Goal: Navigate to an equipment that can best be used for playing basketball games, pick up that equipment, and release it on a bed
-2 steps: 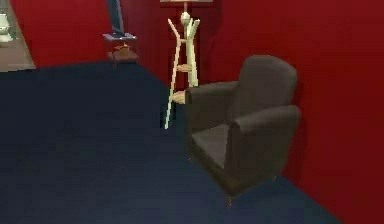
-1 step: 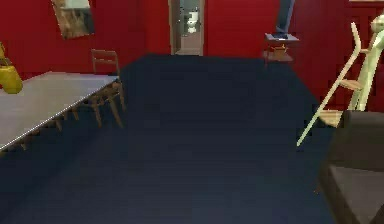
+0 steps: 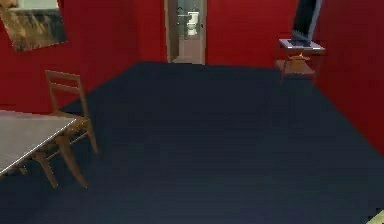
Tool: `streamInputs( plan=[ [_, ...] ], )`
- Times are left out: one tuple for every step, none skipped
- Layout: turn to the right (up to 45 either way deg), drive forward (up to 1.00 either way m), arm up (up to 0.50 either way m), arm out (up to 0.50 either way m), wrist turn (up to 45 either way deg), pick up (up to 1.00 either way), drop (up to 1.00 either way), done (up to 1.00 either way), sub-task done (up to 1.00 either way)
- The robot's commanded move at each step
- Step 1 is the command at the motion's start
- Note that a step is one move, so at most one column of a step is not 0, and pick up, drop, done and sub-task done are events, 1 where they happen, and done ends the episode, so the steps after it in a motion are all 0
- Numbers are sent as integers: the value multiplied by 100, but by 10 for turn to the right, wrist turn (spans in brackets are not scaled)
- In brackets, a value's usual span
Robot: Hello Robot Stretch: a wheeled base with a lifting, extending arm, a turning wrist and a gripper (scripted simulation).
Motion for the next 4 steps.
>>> streamInputs(
  plan=[
    [0,100,0,0,0,0,0,0,0],
    [0,100,0,0,0,0,0,0,0],
    [0,100,0,0,0,0,0,0,0],
    [0,100,0,0,0,0,0,0,0]
  ],
)
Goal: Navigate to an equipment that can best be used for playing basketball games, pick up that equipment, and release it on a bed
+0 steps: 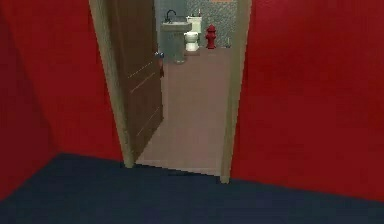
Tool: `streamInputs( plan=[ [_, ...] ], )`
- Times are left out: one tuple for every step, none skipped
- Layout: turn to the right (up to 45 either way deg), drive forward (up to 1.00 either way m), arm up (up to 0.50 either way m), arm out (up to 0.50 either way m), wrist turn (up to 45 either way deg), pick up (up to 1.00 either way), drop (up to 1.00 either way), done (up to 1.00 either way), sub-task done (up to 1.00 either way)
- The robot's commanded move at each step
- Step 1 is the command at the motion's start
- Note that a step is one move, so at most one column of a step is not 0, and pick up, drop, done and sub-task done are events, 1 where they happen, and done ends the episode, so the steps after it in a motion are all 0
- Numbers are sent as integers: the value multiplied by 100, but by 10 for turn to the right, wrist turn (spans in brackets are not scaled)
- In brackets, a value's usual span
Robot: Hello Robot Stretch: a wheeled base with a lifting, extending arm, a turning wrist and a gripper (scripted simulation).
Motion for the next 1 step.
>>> streamInputs(
  plan=[
    [0,100,0,0,0,0,0,0,0]
  ],
)
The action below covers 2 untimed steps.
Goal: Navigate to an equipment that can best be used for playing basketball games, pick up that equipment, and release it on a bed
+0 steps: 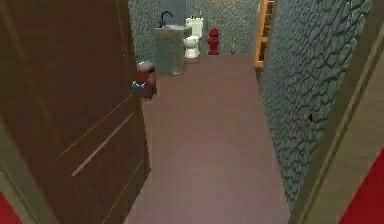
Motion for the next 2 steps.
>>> streamInputs(
  plan=[
    [-60,0,0,0,0,0,0,0,0],
    [0,40,0,0,0,0,0,0,0]
  ],
)
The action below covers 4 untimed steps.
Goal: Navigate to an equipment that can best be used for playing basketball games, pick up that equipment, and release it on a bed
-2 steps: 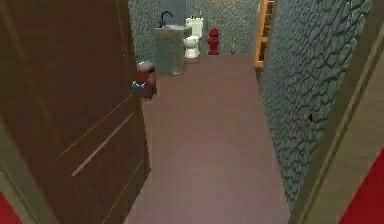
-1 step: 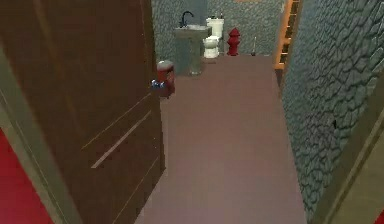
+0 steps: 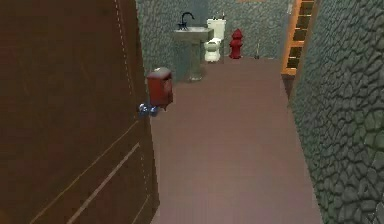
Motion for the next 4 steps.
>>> streamInputs(
  plan=[
    [120,0,0,0,0,0,0,0,0],
    [0,30,0,0,0,0,0,0,0],
    [30,0,0,0,0,0,0,0,0],
    [0,100,0,0,0,0,0,0,0]
  ],
)
